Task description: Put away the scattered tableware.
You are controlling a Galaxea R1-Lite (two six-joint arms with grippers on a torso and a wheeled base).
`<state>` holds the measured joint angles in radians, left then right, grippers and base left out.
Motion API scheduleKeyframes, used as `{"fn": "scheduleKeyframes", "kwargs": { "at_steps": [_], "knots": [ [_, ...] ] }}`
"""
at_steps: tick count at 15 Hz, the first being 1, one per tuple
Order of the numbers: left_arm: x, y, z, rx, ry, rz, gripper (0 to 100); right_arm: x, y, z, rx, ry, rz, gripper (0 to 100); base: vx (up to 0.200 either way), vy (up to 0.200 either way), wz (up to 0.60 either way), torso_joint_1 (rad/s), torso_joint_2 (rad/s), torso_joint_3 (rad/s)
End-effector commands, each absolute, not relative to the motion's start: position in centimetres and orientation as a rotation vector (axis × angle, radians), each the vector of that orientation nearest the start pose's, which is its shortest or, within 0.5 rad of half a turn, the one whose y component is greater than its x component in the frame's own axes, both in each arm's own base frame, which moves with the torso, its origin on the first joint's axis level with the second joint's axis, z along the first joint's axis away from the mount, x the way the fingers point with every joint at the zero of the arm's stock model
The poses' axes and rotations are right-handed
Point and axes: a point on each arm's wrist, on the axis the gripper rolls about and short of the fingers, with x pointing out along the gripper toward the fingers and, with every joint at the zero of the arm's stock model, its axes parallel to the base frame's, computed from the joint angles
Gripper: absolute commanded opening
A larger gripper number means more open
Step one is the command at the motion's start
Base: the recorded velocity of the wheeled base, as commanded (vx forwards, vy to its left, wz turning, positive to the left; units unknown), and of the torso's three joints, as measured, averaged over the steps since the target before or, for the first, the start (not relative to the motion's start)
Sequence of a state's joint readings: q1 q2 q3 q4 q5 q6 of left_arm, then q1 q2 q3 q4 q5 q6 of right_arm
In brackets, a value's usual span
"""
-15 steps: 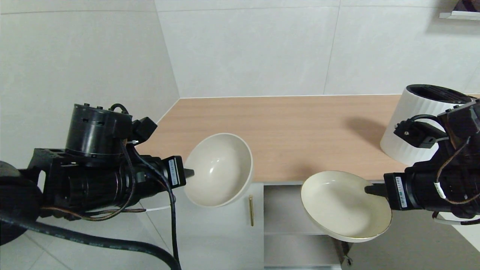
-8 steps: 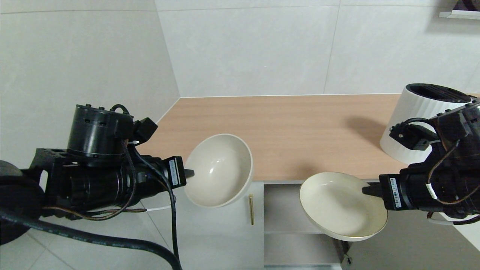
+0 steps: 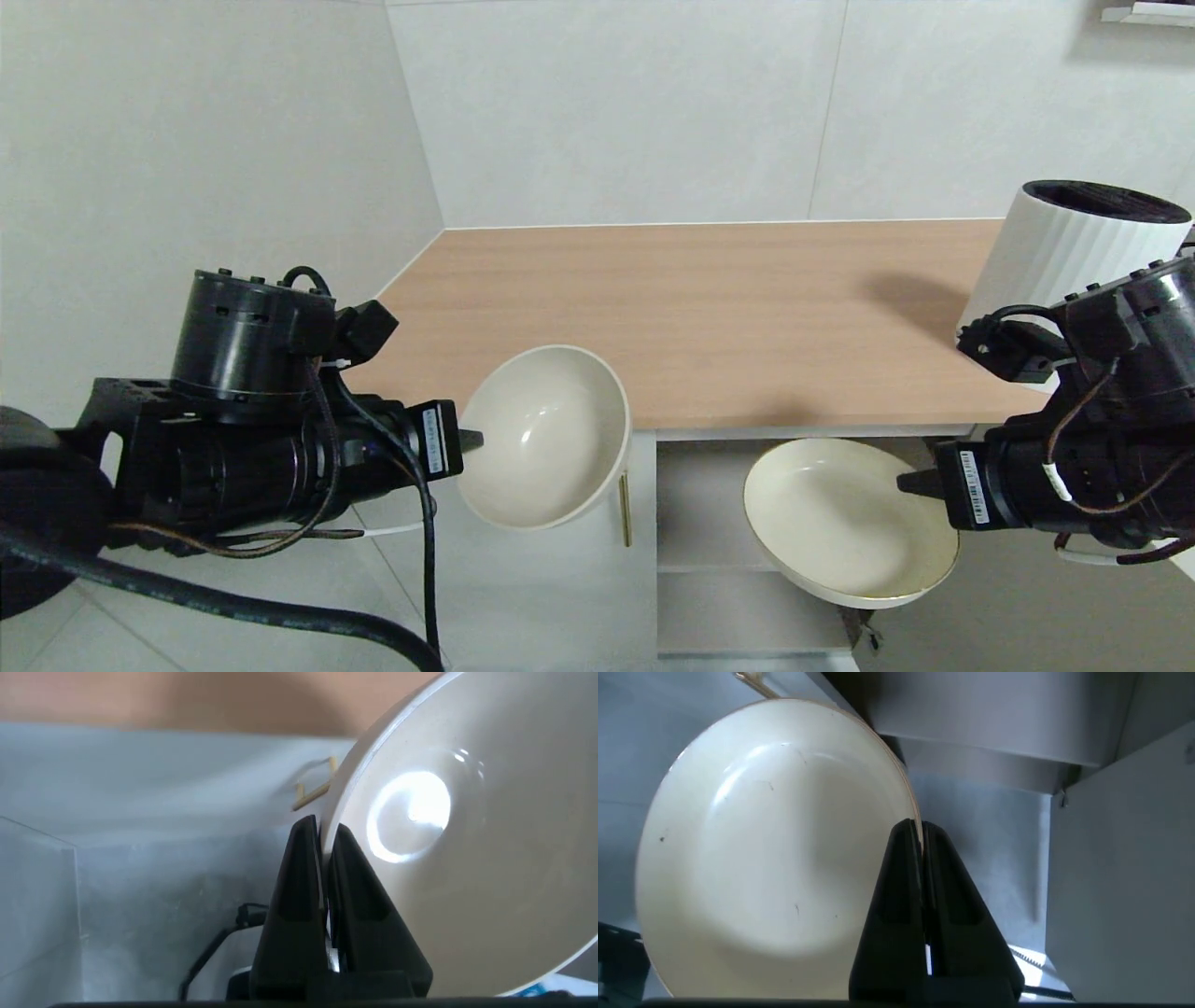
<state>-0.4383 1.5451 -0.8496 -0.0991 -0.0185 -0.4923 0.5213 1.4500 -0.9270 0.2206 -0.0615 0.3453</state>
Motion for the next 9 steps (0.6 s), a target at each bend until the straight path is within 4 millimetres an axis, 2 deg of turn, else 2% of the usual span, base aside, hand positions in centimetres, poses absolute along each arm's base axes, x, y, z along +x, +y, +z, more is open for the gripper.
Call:
{"fn": "scheduleKeyframes", "kwargs": {
  "at_steps": [1,9],
  "knots": [
    [23.47,-11.06,18.81,-0.344,0.682,-0.288,0,19.96,11.31,20.48,0.107,0.788,0.307,0,0.0,0.0,0.0,-0.198,0.48,0.266],
    [23.51,-11.08,18.71,-0.344,0.685,-0.287,0,20.12,11.4,20.27,0.104,0.796,0.305,0,0.0,0.0,0.0,-0.187,0.48,0.283]
  ]
}}
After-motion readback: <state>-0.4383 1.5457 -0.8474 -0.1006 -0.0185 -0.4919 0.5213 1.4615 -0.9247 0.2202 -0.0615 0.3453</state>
